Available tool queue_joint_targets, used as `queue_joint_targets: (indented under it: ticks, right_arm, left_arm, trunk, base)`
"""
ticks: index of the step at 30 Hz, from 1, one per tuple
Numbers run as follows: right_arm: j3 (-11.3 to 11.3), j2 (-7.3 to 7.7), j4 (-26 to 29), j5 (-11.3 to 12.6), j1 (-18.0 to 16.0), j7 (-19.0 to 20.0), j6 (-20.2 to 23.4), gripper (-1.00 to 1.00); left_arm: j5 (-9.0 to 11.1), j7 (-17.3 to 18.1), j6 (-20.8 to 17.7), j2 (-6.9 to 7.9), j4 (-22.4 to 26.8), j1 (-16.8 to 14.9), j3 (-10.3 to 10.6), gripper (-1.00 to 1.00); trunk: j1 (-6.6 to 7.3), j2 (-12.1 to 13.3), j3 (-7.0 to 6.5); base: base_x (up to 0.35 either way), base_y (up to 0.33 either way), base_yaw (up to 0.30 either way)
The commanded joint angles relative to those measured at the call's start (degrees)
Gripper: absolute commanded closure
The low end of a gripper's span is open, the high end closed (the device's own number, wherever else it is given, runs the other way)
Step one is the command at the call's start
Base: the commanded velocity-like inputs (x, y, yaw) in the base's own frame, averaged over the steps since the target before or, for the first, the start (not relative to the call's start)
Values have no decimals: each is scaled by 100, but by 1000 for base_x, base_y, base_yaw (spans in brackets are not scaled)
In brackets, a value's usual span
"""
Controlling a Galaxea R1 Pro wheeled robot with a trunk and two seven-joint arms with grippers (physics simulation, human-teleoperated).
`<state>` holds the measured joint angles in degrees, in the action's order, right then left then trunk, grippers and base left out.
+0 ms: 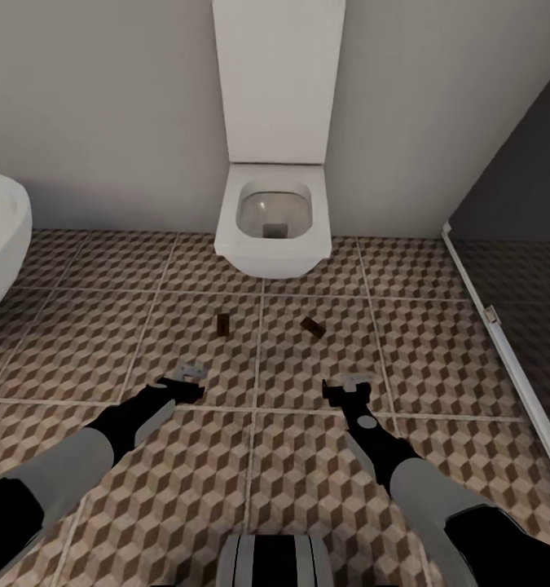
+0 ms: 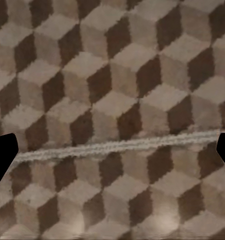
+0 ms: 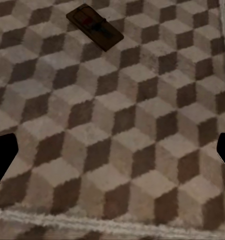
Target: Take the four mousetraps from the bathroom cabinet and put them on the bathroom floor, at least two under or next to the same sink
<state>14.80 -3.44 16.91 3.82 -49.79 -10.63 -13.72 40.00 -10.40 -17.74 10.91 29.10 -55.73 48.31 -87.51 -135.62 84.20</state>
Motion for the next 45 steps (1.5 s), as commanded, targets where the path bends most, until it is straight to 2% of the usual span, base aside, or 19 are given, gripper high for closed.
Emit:
queue_joint_targets:
  ticks: [1,9,16,22,27,34,40,45]
  right_arm:
    - [50,18,-27,40,-3,-34,-20,-100]
    - [50,261,-141,54,19,26,-30,-100]
    - [50,431,-174,58,36,348,-33,-100]
    - [50,532,-392,58,46,496,-53,-100]
    - [50,559,-686,58,48,511,-297,-100]
    - [50,570,-1373,58,48,486,-1065,-100]
    - [50,577,-1529,58,53,477,-1239,-100]
    - [50,573,-1571,58,143,469,-1291,-100]
  left_arm:
    - [60,-53,-13,9,-4,5,62,-100]
    - [61,-42,12,0,-160,139,146,-100]
    - [61,-41,34,-1,-188,327,158,-100]
    - [61,-41,312,-1,-313,505,174,-100]
    - [61,-19,564,-1,-501,587,259,-100]
    - [68,313,1048,-7,-976,687,376,-100]
    - [69,696,1370,-43,-1422,712,391,-100]
    - [70,995,1638,-164,-1999,719,393,-100]
  trunk:
    - [23,40,-15]
    - [199,361,-159]
    - [353,642,-284]
    - [484,882,-392]
    - [594,1083,-482]
    - [748,1364,-618]
    - [880,1604,-752]
    - [990,1805,-880]
  base:
    - [0,0,0]
    - [0,0,0]
    - [0,0,0]
    - [0,0,0]
    - [0,0,0]
    - [0,0,0]
    - [0,0,0]
    - [0,0,0]
